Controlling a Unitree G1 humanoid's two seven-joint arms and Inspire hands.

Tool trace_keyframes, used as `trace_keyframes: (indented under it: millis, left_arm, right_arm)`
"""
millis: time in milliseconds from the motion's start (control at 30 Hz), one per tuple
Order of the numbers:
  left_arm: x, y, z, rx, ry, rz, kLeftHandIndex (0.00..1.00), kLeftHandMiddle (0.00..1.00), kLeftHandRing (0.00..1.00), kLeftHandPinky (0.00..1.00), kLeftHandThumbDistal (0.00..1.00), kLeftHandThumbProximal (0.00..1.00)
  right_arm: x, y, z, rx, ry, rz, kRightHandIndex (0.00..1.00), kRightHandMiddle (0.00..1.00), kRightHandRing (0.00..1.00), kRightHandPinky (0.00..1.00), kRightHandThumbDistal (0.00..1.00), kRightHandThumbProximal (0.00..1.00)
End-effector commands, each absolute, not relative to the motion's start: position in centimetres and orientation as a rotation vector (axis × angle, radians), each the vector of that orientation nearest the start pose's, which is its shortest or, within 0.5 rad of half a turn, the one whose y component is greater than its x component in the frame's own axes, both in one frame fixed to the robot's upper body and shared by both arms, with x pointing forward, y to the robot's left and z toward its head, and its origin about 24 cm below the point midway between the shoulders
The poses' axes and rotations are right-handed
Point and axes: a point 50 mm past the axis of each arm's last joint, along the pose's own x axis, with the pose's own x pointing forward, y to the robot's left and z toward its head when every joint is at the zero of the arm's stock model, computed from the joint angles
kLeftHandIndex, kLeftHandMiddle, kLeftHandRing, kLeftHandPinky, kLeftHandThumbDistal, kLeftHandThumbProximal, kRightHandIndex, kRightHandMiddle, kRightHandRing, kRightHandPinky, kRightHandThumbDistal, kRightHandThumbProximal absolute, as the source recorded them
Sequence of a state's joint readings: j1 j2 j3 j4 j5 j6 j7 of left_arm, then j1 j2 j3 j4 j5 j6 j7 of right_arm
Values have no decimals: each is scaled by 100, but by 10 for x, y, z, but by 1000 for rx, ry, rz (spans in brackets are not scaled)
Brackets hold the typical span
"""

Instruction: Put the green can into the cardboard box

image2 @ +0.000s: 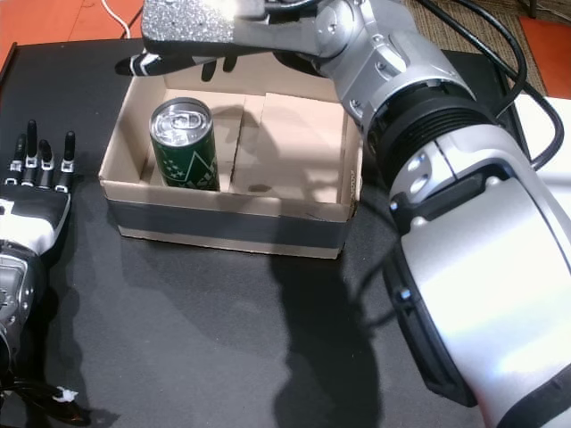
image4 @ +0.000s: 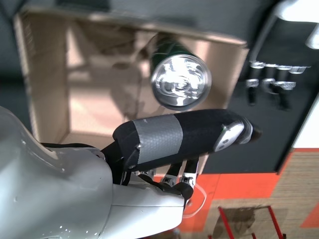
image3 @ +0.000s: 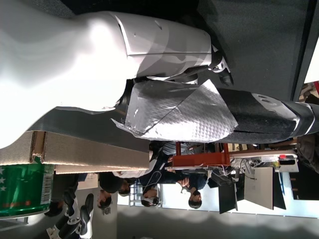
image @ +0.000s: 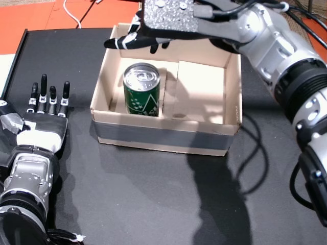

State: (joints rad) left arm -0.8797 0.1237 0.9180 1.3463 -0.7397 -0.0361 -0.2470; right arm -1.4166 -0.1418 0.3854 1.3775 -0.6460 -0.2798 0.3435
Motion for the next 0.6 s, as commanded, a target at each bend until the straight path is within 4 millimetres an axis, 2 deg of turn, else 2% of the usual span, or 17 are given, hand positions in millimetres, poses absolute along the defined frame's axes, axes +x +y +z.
trace_keyframes:
  millis: [0, 33, 67, 133, 167, 267, 400, 500, 567]
  left_arm:
    - [357, 198, 9, -1350, 155, 366, 56, 23, 43, 93, 98, 97]
    - [357, 198, 9, -1351, 156, 365, 56, 24, 44, 94, 99, 98]
    - [357, 198, 9, -1350, 158, 364, 56, 24, 43, 93, 99, 98]
    - [357, 199, 9, -1349, 154, 358, 56, 24, 44, 93, 98, 97]
    - [357, 199, 9, -1349, 154, 356, 56, 24, 43, 93, 99, 97]
    - [357, 200, 9, -1337, 151, 353, 56, 22, 42, 93, 97, 98]
    - [357, 201, 10, -1344, 151, 342, 58, 26, 46, 99, 100, 99]
    - [356, 202, 10, -1342, 148, 347, 59, 25, 46, 99, 96, 97]
    - [356, 202, 9, -1334, 151, 361, 58, 24, 44, 96, 93, 98]
  right_arm:
    - [417, -44, 229, -1308, -296, 609, 70, 69, 72, 76, 82, 63]
    - [415, -44, 234, -1290, -375, 578, 69, 72, 75, 79, 80, 63]
    - [415, -45, 239, -1275, -453, 533, 64, 69, 78, 81, 80, 65]
    - [413, -49, 246, -1284, -620, 393, 61, 70, 80, 84, 84, 70]
    - [412, -51, 249, -1296, -686, 332, 62, 71, 82, 86, 82, 73]
    - [409, -61, 258, -1301, -860, 171, 73, 78, 85, 89, 78, 69]
    - [404, -77, 267, -1257, -1001, 51, 73, 77, 85, 89, 75, 64]
    - [401, -91, 270, -1240, -1065, 10, 70, 77, 85, 90, 80, 75]
    - [399, -101, 270, -1237, -1080, 4, 71, 78, 85, 89, 84, 77]
